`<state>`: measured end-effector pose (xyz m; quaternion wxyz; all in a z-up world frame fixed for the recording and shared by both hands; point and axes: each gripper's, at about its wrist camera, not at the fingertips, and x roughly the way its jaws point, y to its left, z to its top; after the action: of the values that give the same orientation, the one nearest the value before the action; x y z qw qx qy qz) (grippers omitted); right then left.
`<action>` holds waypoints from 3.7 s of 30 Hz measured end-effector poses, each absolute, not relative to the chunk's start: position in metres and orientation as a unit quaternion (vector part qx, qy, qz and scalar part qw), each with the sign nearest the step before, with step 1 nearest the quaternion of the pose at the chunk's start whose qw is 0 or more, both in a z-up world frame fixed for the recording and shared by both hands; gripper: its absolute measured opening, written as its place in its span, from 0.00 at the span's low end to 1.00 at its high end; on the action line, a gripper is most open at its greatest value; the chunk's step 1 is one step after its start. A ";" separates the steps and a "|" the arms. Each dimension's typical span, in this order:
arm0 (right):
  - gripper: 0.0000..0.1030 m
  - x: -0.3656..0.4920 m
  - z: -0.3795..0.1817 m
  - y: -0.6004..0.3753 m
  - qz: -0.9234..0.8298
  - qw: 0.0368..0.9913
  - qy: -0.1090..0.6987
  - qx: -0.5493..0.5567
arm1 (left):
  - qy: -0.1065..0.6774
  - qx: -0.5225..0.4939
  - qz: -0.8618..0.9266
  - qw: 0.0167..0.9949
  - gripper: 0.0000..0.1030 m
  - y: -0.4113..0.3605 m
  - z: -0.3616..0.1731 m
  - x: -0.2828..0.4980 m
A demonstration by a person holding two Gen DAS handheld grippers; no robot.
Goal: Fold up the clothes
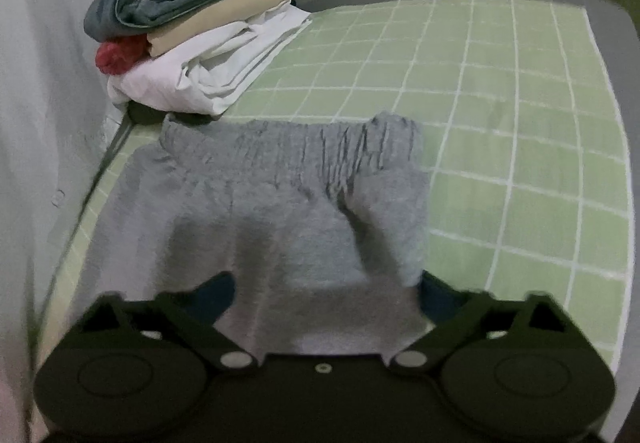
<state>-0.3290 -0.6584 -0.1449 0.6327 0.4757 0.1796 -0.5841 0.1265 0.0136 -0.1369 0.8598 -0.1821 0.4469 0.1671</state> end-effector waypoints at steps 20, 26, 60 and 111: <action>0.02 -0.434 -0.050 -0.617 -0.544 0.697 0.044 0.465 | 0.348 -0.283 0.191 0.873 0.00 0.072 -0.038 0.025; 0.02 -0.438 -0.056 -0.631 -0.549 0.686 0.056 0.474 | 0.324 -0.241 0.176 0.898 0.00 0.044 -0.012 0.028; 0.74 -0.203 -0.076 -0.810 -0.583 0.701 0.132 0.389 | 0.375 -0.113 0.014 0.920 0.66 -0.213 -0.049 0.347; 0.61 -0.248 -0.127 -0.589 -0.597 0.687 0.327 0.256 | 0.457 -0.103 0.083 0.880 0.20 -0.003 -0.119 0.065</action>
<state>-0.2479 -0.5893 -0.1267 0.6865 0.2558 0.3269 -0.5970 0.0649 -0.0030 -0.1194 0.8796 -0.1029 0.4569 0.0833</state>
